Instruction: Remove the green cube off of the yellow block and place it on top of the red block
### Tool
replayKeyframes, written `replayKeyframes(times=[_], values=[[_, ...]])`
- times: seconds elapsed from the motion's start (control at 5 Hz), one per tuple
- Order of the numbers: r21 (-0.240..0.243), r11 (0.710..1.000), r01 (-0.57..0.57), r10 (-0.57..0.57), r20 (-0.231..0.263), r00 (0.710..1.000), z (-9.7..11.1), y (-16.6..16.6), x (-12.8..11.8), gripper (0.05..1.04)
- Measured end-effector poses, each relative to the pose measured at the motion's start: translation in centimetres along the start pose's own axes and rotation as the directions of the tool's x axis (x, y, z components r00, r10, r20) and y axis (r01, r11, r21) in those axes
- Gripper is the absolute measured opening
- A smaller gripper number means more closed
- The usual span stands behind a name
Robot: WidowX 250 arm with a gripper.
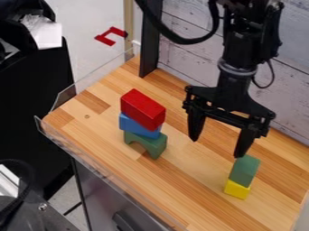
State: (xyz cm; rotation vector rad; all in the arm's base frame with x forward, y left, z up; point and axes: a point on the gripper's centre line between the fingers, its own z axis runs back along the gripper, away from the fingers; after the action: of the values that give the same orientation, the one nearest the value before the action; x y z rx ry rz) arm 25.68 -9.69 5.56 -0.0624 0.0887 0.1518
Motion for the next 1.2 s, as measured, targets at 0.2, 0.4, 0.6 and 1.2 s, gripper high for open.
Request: replayKeyframes(times=[0.2,0.4,0.6,1.2], values=[[0.011,0.999,0.035,-0.035,-0.006,0.999,0.2,-1.2,0.2,1.0],[0.023,0.998,0.059,-0.058,-0.015,0.998,-0.1,-2.0,-0.1,1.0],[0.035,0.997,0.07,-0.069,-0.021,0.997,-0.7,-3.2,0.3,1.0],[0.033,0.998,0.053,-0.051,-0.062,0.997,-2.4,-4.1,0.4,1.0]])
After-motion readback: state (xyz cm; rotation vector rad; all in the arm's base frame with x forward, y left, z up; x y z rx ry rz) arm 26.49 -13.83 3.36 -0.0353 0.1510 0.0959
